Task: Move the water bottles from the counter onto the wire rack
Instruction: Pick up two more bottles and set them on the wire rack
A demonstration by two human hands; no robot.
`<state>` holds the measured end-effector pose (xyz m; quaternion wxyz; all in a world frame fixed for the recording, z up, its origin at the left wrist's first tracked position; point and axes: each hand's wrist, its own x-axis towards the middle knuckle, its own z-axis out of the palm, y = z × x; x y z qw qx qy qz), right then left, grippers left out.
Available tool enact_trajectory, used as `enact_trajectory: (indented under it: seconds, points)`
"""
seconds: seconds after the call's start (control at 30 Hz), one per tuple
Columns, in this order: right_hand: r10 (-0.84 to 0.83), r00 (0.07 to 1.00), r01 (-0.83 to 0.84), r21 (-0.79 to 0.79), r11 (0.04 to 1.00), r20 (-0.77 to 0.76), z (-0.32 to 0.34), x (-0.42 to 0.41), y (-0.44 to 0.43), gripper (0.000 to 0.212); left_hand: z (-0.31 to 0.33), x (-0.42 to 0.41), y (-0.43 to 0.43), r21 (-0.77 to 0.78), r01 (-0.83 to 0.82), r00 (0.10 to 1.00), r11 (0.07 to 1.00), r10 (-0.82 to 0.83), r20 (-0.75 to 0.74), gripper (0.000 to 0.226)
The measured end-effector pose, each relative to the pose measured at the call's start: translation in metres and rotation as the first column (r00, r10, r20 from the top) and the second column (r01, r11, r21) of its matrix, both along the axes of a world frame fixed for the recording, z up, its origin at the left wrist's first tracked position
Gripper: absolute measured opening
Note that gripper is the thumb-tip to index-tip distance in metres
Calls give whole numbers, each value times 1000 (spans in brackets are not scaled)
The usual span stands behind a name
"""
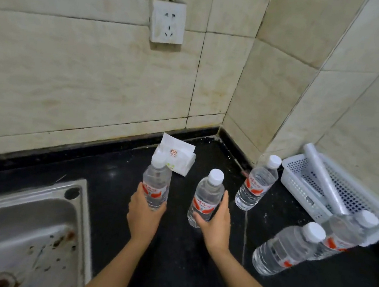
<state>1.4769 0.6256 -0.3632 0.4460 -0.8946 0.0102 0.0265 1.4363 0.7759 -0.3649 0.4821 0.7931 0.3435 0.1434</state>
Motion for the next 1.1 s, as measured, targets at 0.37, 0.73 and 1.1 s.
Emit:
enact_trajectory:
  seconds: [0.37,0.73,1.1]
  points:
    - [-135,990,139,166,976,-32,0,26,26,97,-13,34,9,-146,-86,994,986,95,61,72]
    - [-153,983,162,92,982,-104,13,-11,-22,88,3,15,-28,-71,162,985,984,-157,73,47]
    - [-285,955,289,57,956,-78,38,-158,-127,74,21,-88,-120,-51,422,896,905,-408,174,62]
